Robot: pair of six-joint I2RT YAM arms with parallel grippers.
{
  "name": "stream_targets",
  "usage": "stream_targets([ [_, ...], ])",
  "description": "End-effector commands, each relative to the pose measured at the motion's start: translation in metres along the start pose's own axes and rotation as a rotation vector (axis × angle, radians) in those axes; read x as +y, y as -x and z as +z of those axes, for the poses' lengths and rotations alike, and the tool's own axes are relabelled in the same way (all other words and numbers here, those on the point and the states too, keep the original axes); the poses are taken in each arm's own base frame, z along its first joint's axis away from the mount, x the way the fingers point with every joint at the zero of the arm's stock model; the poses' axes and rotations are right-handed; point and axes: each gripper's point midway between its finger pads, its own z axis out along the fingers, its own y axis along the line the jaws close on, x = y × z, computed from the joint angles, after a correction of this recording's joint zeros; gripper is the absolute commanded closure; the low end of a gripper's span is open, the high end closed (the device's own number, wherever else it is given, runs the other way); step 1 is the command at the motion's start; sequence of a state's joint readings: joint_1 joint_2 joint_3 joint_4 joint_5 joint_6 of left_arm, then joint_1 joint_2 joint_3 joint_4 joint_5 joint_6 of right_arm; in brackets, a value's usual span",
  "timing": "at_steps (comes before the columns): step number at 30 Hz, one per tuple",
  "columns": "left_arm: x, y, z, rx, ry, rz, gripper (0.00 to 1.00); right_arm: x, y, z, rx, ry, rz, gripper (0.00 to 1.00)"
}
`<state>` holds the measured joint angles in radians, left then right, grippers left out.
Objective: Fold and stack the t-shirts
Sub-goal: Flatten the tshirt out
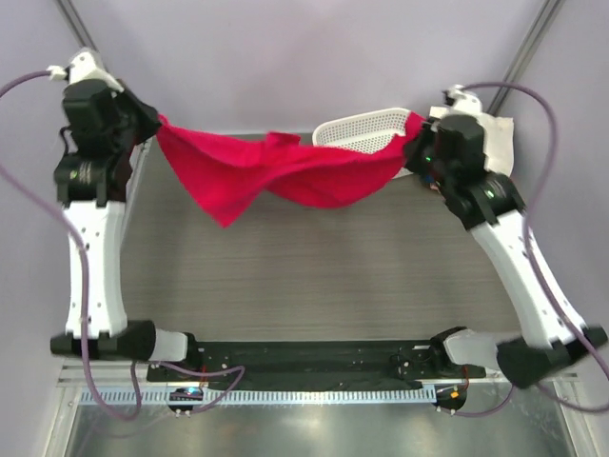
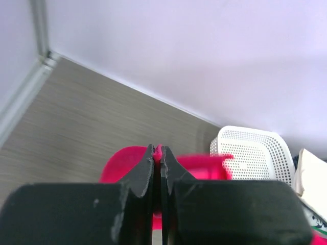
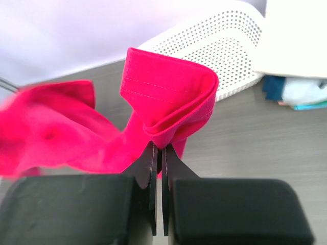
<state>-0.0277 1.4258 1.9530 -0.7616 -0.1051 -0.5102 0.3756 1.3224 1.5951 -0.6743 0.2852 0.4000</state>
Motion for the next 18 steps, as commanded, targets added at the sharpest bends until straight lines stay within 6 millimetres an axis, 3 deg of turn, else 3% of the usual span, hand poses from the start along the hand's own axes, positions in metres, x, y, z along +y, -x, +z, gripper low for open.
stream_targets([
  [1,0.033,-0.036,-0.047,0.126,0.078,0.091,1.00,-0.036,-0.046,-0.026,0.070,-0.080,0.053,0.99],
  [2,0.039,-0.044,-0.054,0.138,0.086,0.100,0.99,-0.050,-0.074,-0.038,0.094,-0.095,0.089,0.99],
  [4,0.067,-0.075,-0.076,0.165,0.151,0.110,0.99,-0.065,-0.099,-0.049,0.089,-0.111,0.140,0.99],
  [5,0.077,-0.088,-0.082,0.178,0.179,0.108,0.98,-0.081,-0.131,-0.059,0.105,-0.122,0.167,0.99],
  [6,0.098,-0.109,-0.097,0.182,0.233,0.109,0.96,-0.089,-0.143,-0.064,0.095,-0.125,0.183,0.99],
  [7,0.107,-0.119,-0.102,0.184,0.259,0.105,0.88,-0.095,-0.157,-0.067,0.104,-0.126,0.190,0.91],
  [8,0.115,-0.129,-0.107,0.189,0.275,0.101,0.78,-0.104,-0.184,-0.066,0.146,-0.137,0.184,0.69],
  [9,0.129,-0.153,-0.105,0.227,0.314,0.098,0.62,-0.105,-0.192,-0.070,0.156,-0.126,0.201,0.38],
  [10,0.134,-0.161,-0.107,0.233,0.322,0.097,0.47,-0.104,-0.202,-0.071,0.186,-0.123,0.217,0.15],
  [13,0.151,-0.194,-0.097,0.354,0.389,0.108,0.18,-0.095,-0.204,-0.069,0.221,-0.102,0.245,0.02],
  [15,0.151,-0.200,-0.093,0.394,0.399,0.101,0.12,-0.089,-0.198,-0.066,0.224,-0.090,0.250,0.01],
  [18,0.144,-0.201,-0.078,0.399,0.370,0.081,0.11,-0.084,-0.196,-0.054,0.243,-0.096,0.232,0.01],
])
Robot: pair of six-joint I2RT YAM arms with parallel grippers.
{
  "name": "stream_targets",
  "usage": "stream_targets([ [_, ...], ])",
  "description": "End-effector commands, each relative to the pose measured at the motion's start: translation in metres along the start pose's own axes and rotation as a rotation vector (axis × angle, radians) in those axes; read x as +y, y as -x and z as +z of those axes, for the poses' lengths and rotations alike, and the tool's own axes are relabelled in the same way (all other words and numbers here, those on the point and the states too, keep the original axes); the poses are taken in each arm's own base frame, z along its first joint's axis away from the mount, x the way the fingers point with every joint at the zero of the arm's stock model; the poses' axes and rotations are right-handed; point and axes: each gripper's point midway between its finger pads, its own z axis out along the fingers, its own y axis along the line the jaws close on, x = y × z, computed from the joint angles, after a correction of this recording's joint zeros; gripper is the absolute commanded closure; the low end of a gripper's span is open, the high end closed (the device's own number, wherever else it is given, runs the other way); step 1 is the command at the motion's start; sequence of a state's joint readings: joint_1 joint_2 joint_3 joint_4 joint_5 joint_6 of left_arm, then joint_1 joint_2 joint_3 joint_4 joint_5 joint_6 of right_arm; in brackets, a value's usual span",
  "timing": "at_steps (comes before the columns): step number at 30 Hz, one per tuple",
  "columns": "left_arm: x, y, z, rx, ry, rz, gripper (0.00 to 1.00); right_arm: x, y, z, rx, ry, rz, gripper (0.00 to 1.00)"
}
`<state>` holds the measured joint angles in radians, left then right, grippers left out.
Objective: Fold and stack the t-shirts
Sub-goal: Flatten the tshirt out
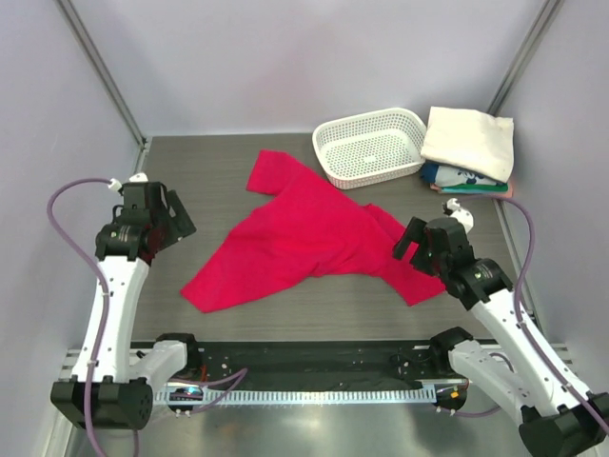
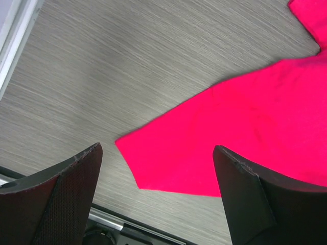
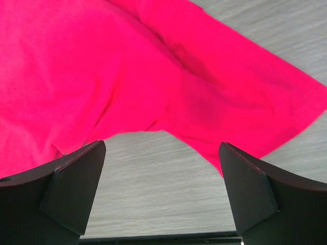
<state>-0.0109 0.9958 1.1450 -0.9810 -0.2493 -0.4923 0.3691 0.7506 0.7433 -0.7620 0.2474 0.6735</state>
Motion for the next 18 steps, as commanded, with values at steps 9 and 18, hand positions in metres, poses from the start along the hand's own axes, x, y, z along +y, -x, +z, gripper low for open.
stream_targets([
  [9,-0.045,-0.008,0.050,0.078,-0.131,-0.119,0.12,0.113,0.036,0.051,0.051,0.192,-0.202,0.04],
  [18,-0.055,-0.008,0.064,0.135,-0.147,-0.081,0.18,0.274,0.053,0.110,0.063,0.390,-0.469,0.03],
])
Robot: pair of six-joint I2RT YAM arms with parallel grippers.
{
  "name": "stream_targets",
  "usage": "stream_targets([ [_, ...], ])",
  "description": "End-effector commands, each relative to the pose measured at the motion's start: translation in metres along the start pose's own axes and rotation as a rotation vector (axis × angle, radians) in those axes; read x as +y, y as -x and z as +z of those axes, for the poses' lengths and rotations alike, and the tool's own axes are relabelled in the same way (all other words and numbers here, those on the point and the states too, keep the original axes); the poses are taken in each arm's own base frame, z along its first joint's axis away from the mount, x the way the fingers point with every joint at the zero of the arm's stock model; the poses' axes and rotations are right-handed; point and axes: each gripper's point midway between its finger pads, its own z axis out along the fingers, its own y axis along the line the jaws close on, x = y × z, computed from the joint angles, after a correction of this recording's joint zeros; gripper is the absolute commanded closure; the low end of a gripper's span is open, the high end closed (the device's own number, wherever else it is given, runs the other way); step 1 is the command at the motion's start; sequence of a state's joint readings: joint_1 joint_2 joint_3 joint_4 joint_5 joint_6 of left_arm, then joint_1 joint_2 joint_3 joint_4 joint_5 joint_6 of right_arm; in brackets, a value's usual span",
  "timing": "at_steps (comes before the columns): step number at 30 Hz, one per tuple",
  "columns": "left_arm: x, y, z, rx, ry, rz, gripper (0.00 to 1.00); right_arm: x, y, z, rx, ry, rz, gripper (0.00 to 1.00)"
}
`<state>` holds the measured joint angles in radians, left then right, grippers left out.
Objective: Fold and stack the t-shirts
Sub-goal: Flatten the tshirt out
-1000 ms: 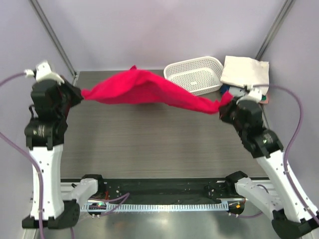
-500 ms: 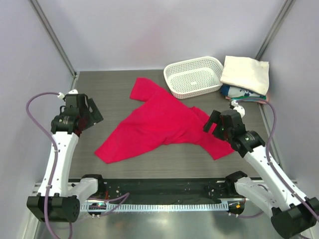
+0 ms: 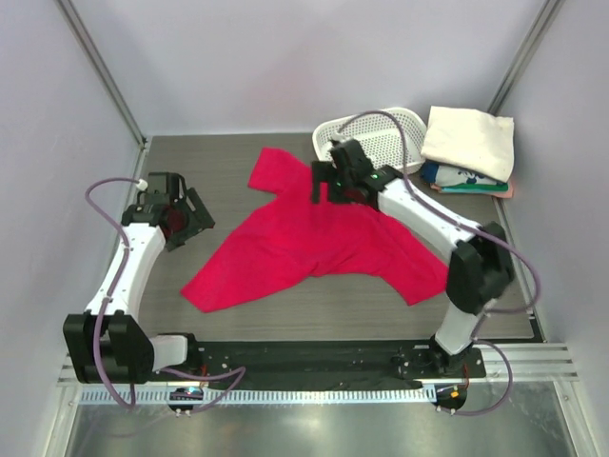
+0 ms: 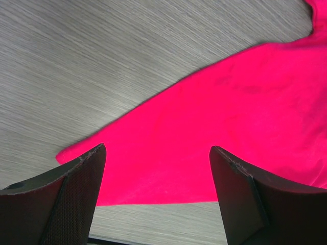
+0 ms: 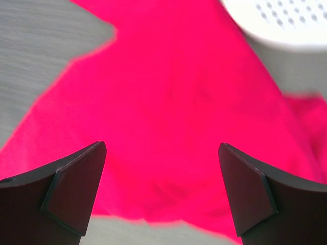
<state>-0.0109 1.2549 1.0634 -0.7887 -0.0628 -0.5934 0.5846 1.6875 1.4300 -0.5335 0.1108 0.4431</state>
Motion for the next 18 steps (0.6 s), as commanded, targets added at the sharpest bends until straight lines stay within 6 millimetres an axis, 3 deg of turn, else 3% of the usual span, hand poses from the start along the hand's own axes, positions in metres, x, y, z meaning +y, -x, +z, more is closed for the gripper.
stream_targets([
  [1,-0.009,0.022,-0.021,-0.090,-0.052,0.013,0.17,0.052,0.034,0.042,-0.045,0.100,-0.141,0.03],
  [2,-0.007,0.017,-0.023,-0.081,-0.052,0.015,0.17,0.072,0.065,0.041,-0.111,0.137,-0.144,0.02],
  [4,-0.005,0.009,-0.032,-0.088,-0.079,0.024,0.17,0.094,0.080,0.079,-0.132,0.150,-0.172,0.03],
  [5,-0.005,0.006,-0.035,-0.090,-0.094,0.031,0.17,0.100,0.080,0.095,-0.130,0.149,-0.183,0.03],
  [6,-0.006,0.003,-0.038,-0.094,-0.107,0.031,0.17,0.100,0.061,0.132,-0.083,0.129,-0.203,0.03],
  [7,-0.005,0.001,-0.042,-0.102,-0.120,0.031,0.17,0.114,0.086,0.118,-0.148,0.158,-0.196,0.03],
  [8,-0.009,-0.007,-0.047,-0.094,-0.167,0.031,0.17,0.127,0.087,0.144,-0.168,0.167,-0.216,0.03],
  [11,-0.011,-0.019,-0.050,-0.089,-0.214,0.047,0.17,0.137,0.091,0.185,-0.222,0.155,-0.219,0.03],
  [13,-0.008,-0.024,-0.053,-0.094,-0.222,0.055,0.17,0.130,0.092,0.200,-0.247,0.116,-0.212,0.02],
  [16,0.000,-0.032,-0.051,-0.070,-0.198,0.085,0.17,0.102,0.082,0.211,-0.220,0.047,-0.139,0.03],
  [17,0.000,-0.034,-0.050,-0.068,-0.196,0.092,0.17,0.086,0.055,0.223,-0.148,0.027,-0.123,0.04],
  [18,0.000,-0.035,-0.050,-0.064,-0.203,0.096,0.17,0.083,0.064,0.211,-0.156,0.043,-0.074,0.05],
])
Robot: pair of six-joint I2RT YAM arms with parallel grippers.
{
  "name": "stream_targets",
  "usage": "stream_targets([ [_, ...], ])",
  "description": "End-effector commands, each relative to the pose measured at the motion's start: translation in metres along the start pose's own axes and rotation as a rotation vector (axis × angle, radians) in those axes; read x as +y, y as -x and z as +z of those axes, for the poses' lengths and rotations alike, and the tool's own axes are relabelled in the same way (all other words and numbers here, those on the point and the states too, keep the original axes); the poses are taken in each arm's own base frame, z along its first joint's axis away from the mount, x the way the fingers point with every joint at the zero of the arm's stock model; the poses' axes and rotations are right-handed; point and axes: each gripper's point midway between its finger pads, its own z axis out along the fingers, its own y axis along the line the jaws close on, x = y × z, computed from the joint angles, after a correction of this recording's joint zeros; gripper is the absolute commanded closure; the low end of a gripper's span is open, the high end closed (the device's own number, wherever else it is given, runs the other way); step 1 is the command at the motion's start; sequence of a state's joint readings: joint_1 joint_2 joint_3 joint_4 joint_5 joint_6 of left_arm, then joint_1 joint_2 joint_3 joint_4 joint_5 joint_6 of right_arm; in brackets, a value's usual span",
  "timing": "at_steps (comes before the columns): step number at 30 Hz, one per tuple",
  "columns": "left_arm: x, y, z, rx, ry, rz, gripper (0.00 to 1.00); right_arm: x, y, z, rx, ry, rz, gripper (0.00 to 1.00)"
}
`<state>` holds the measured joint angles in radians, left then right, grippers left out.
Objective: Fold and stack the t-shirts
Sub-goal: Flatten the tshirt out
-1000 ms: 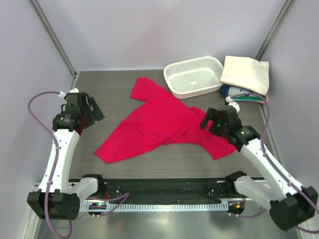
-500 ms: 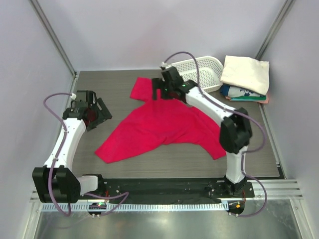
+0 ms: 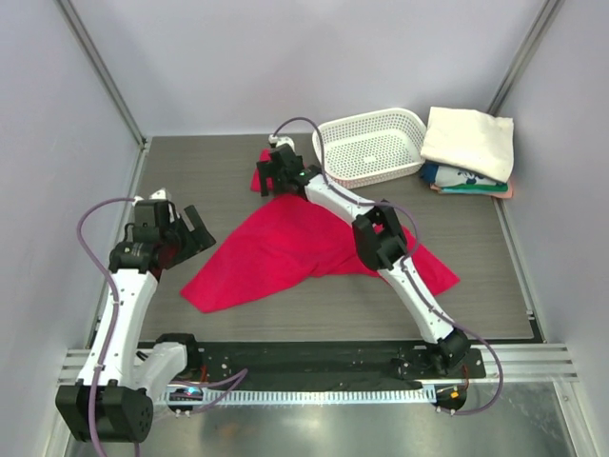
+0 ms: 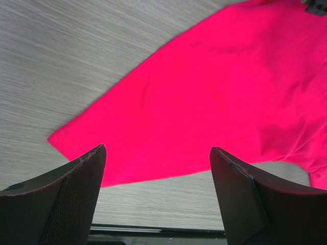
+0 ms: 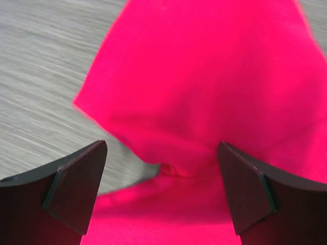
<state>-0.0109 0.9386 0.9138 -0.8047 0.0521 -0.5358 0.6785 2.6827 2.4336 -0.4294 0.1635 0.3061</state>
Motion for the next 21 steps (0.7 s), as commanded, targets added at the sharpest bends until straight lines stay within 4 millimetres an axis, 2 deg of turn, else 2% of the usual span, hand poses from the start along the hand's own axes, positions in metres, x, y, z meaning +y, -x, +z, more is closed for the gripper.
stream_targets([
  [1,-0.003,-0.003,-0.002,0.011,-0.036,0.039,0.17,-0.026,0.029,-0.032,-0.039,-0.045,0.115,0.05],
  [2,-0.004,-0.004,-0.002,0.012,-0.041,0.039,0.17,-0.038,-0.004,-0.032,0.028,-0.087,0.105,0.05],
  [3,-0.005,-0.004,-0.003,0.010,-0.047,0.040,0.17,-0.041,0.006,-0.049,0.010,-0.093,0.122,0.05],
  [4,-0.005,-0.003,-0.004,0.005,-0.053,0.040,0.17,-0.046,-0.003,-0.055,0.029,-0.114,0.129,0.05],
  [5,-0.006,-0.003,-0.005,0.001,-0.059,0.039,0.17,-0.056,-0.039,-0.058,0.107,-0.139,0.130,0.04],
  [6,-0.007,-0.003,-0.005,0.000,-0.061,0.038,0.17,-0.054,-0.035,-0.076,0.106,-0.131,0.174,0.04],
  [7,-0.007,-0.001,-0.006,-0.006,-0.062,0.040,0.17,-0.055,-0.048,-0.085,0.141,-0.122,0.207,0.04],
  [8,-0.008,-0.001,-0.007,-0.010,-0.065,0.042,0.17,-0.064,-0.092,-0.095,0.237,-0.147,0.218,0.04],
  [9,-0.008,0.000,-0.008,-0.011,-0.066,0.042,0.17,-0.065,-0.109,-0.107,0.283,-0.143,0.241,0.04],
  [10,-0.009,0.002,-0.010,-0.019,-0.068,0.044,0.17,-0.062,-0.106,-0.129,0.277,-0.131,0.304,0.04],
  [11,-0.010,0.003,-0.012,-0.023,-0.070,0.045,0.17,-0.070,-0.155,-0.147,0.381,-0.149,0.310,0.04],
  [13,-0.012,0.004,-0.016,-0.022,-0.075,0.045,0.17,-0.069,-0.177,-0.177,0.408,-0.139,0.322,0.04],
  [14,-0.013,0.004,-0.018,-0.020,-0.083,0.045,0.16,-0.068,-0.194,-0.209,0.417,-0.133,0.308,0.04],
  [16,-0.014,0.001,-0.022,-0.014,-0.088,0.044,0.16,-0.068,-0.196,-0.239,0.387,-0.134,0.296,0.04],
  [17,-0.014,0.001,-0.025,-0.020,-0.095,0.043,0.16,-0.067,-0.186,-0.259,0.341,-0.122,0.303,0.04],
  [18,-0.013,-0.001,-0.025,-0.018,-0.094,0.043,0.16,-0.069,-0.184,-0.270,0.346,-0.132,0.295,0.04],
  [20,-0.012,-0.003,-0.026,-0.020,-0.088,0.033,0.16,-0.063,-0.148,-0.283,0.274,-0.113,0.276,0.04],
  [21,-0.013,-0.002,-0.028,-0.030,-0.099,0.034,0.16,-0.070,-0.139,-0.286,0.259,-0.155,0.250,0.04],
])
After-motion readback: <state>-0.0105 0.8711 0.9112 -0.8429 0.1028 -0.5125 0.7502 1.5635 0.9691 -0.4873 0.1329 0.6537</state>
